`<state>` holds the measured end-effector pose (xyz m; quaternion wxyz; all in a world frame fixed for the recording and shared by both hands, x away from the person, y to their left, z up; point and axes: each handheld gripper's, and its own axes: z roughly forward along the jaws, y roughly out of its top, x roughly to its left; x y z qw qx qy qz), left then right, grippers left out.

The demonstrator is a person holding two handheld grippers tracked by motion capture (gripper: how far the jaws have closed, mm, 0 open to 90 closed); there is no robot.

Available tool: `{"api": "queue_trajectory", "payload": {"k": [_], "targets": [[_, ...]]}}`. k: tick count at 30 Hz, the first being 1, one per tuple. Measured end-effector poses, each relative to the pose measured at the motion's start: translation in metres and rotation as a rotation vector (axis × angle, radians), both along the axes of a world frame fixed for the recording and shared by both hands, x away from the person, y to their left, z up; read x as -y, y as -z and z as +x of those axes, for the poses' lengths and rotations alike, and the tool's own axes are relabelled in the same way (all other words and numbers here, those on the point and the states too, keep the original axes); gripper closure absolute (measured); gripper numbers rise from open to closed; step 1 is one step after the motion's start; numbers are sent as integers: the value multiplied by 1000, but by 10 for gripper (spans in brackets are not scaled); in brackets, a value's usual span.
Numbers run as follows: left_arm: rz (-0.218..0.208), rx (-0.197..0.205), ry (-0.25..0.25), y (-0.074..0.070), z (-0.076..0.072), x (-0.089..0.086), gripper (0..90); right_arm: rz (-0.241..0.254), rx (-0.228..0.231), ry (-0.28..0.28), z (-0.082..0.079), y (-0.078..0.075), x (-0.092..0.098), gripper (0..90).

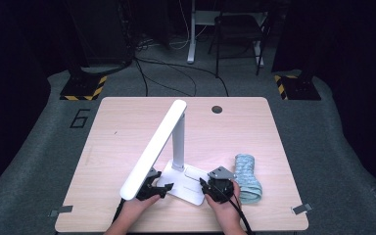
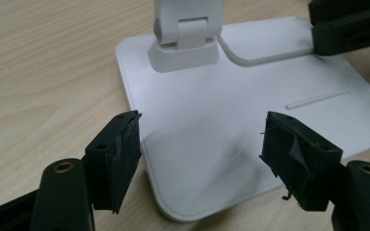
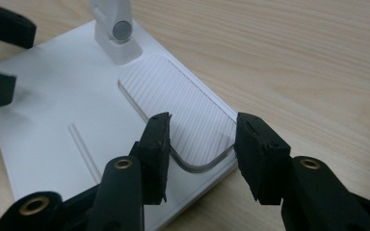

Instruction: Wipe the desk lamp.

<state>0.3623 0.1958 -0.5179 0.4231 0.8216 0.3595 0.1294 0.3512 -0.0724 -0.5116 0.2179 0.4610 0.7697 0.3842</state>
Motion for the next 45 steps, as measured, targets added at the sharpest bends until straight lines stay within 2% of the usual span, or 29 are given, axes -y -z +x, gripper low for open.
{"api": "queue_trajectory", "payload": {"k": [3, 4, 5, 7, 8, 9, 11, 12, 14, 15, 16, 17, 18, 20, 21, 22, 23, 24, 25, 26, 28, 30, 31, 33, 34, 38, 42, 45], "targets": [[-7, -11, -2, 1, -3, 3, 288, 10, -2, 18, 5, 0, 1, 570], [-18, -16, -6, 1, -6, 5, 287, 22, -1, 39, 6, 1, 0, 568], [-2, -12, 8, 1, -7, 6, 282, 17, -3, 35, 7, 1, 2, 565], [-1, -15, 2, 2, -9, 8, 269, 20, -7, 51, 8, 1, 2, 560], [28, 7, 15, 2, -11, 11, 258, -3, -12, 52, 11, 1, 5, 529], [23, 4, 8, 3, -13, 14, 246, 9, -6, 58, 12, 2, 5, 517], [35, 14, 0, 4, -15, 16, 232, 14, -20, 68, 14, 1, 9, 500], [36, 8, -8, 5, -16, 17, 225, 32, -27, 69, 13, 1, 10, 484], [50, 10, 3, 5, -15, 16, 213, 51, -22, 35, 11, -1, 14, 448], [47, -1, 2, 5, -15, 17, 206, 58, -30, 38, 8, -2, 14, 427], [49, 8, -4, 6, -15, 17, 199, 67, -29, 25, 5, -2, 15, 407], [37, -9, -1, 7, -16, 18, 194, 75, -43, 4, 2, -3, 15, 383], [34, 1, -22, 8, -17, 20, 190, 78, -57, -8, -1, -2, 14, 358], [42, -14, -5, 8, -16, 19, 178, 61, -57, -24, -4, -1, 13, 343], [54, 6, -18, 9, -16, 20, 178, 45, -52, -31, -9, -1, 12, 327], [52, 0, -21, 9, -17, 21, 173, 53, -52, -42, -20, 1, 12, 297], [61, 2, -12, 9, -16, 21, 174, 49, -57, -49, -23, 2, 12, 282], [61, 2, -12, 9, -16, 21, 174, 49, -57, -49, -23, 2, 12, 282], [40, -10, -32, 11, -17, 23, 175, 18, -63, -70, -30, 5, 11, 273], [53, 2, -25, 10, -16, 22, 176, -3, -49, -83, -31, 7, 11, 274], [52, 2, -28, 10, -16, 23, 182, -26, -63, -99, -33, 11, 9, 286], [40, -6, -36, 11, -17, 23, 197, -17, -59, -91, -32, 13, 8, 284], [51, -7, -35, 10, -17, 23, 210, -23, -42, -98, -30, 13, 8, 297], [61, -4, -37, 10, -16, 22, 233, -20, -53, -90, -30, 12, 8, 315], [79, 12, -42, 9, -15, 21, 244, -18, -36, -92, -26, 10, 11, 371], [72, -1, -31, 9, -12, 19, 250, 19, -56, -86, -21, 10, 13, 387], [79, 4, -41, 8, -13, 19, 277, 9, -46, -79, -18, 12, 14, 397], [67, 5, -49, 9, -13, 19, 281, 13, -47, -72, -19, 13, 13, 388]]}}
